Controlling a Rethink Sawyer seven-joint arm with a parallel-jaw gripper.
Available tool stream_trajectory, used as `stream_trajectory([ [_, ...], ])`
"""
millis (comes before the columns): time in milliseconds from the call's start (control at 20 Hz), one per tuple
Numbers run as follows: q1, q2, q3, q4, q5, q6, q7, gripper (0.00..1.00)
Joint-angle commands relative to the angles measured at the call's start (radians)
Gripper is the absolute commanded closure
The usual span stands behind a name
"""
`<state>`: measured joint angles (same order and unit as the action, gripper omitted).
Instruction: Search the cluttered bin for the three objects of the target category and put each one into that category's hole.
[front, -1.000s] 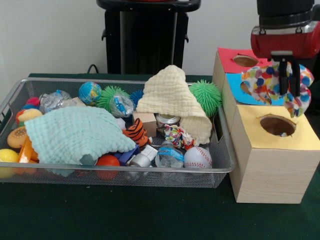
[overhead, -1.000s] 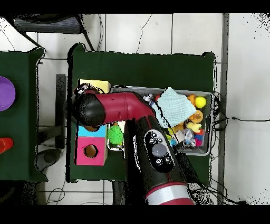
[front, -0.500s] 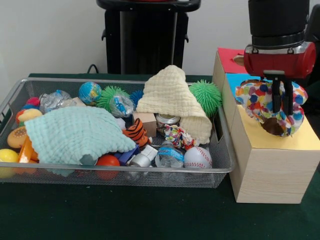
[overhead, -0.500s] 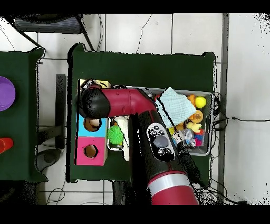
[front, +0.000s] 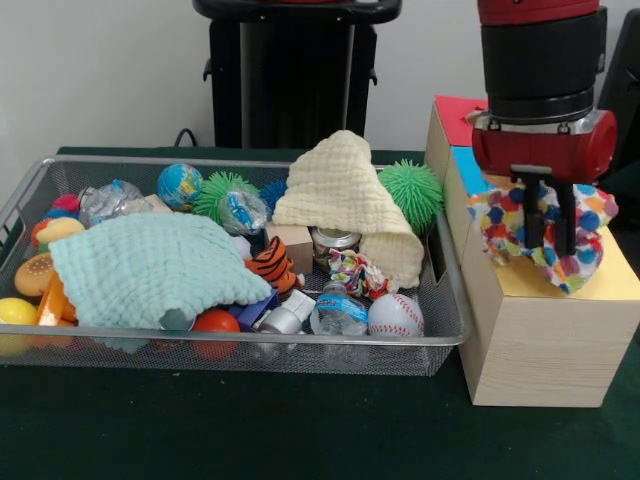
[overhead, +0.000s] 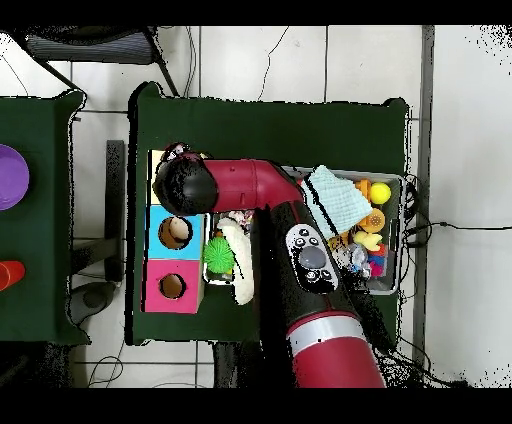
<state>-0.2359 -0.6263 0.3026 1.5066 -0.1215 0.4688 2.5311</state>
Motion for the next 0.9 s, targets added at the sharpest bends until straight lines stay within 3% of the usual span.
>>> stream_trajectory([
  [50,-0.033,0.056,0.038,0.013,-0.019,0.132,-0.091,0.0],
  [400,-0.036,0.062,0.04,-0.035,-0.035,0.212,-0.136,0.0],
  [500,-0.021,0.055,0.015,-0.048,-0.019,0.213,-0.076,0.0],
  [900,-0.03,-0.075,0.004,-0.014,0.017,0.326,-0.038,0.0],
])
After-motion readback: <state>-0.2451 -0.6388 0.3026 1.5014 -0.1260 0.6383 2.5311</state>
